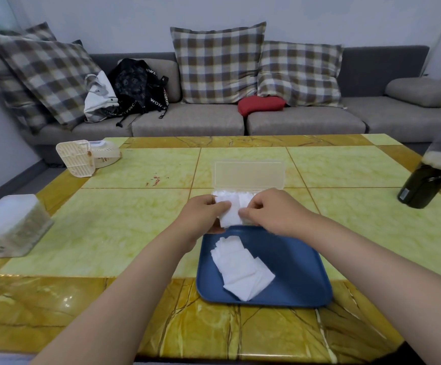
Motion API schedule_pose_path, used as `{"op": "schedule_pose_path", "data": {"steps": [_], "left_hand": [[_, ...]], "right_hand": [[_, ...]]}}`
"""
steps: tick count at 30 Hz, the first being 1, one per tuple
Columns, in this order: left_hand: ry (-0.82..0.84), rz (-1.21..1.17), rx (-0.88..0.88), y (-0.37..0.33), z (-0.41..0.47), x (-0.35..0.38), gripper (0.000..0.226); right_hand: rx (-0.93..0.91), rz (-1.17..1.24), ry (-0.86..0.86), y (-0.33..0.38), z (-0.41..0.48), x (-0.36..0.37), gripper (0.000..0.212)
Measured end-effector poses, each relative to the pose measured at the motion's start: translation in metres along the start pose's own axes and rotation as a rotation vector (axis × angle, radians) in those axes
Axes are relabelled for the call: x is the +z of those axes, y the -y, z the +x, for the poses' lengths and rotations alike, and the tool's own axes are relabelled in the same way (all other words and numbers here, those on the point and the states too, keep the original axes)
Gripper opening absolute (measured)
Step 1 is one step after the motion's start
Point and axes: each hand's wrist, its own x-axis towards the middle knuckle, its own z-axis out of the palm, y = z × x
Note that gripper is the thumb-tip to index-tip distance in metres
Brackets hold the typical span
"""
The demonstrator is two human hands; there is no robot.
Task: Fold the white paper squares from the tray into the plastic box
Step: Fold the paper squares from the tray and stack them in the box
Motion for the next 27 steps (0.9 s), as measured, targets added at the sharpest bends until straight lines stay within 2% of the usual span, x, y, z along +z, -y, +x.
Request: {"op": "schedule_pose_path", "data": {"steps": [2, 3, 4, 6, 9, 13, 17, 19, 23, 27], "left_hand": [[-0.056, 0.038, -0.011, 0.001, -0.001, -0.004, 0.02], [-0.074, 0.032, -0.017, 0.001, -0.002, -0.006, 0.019], [-0.085, 0.014, -0.023, 0.0, -0.004, -0.007, 0.019], [-0.09, -0.023, -0.031, -0.001, -0.005, -0.008, 0.019], [-0.07, -0.042, -0.024, -0.002, -0.008, -0.006, 0.014], [-0.063, -0.017, -0.008, 0.0, -0.006, -0.002, 0.014], [-0.079, -0.09, -0.01, 0.001, -0.003, -0.001, 0.015], [-0.11, -0.162, -0.016, 0.002, -0.001, -0.001, 0.015], [-0.102, -0.317, -0.039, 0.001, 0.002, 0.002, 0.016], [0.054, -0.389, -0.072, -0.004, -0.001, 0.013, 0.021]], "right_hand": [[-0.06, -0.1, 0.042, 0.004, -0.004, 0.003, 0.021], [-0.086, -0.095, 0.118, 0.008, -0.008, 0.005, 0.013], [-0.111, -0.112, 0.206, 0.012, -0.012, 0.007, 0.013], [-0.156, -0.239, 0.36, 0.017, -0.017, 0.011, 0.034], [-0.178, -0.409, 0.467, 0.019, -0.02, 0.015, 0.056], [-0.162, -0.407, 0.481, 0.018, -0.02, 0.014, 0.045], [-0.12, -0.238, 0.462, 0.012, -0.019, 0.005, 0.02], [-0.09, -0.046, 0.436, 0.008, -0.019, -0.006, 0.006], [0.059, 0.437, 0.232, 0.002, -0.014, -0.022, 0.005], [0.201, 0.64, 0.005, 0.005, -0.008, -0.017, 0.018]]}}
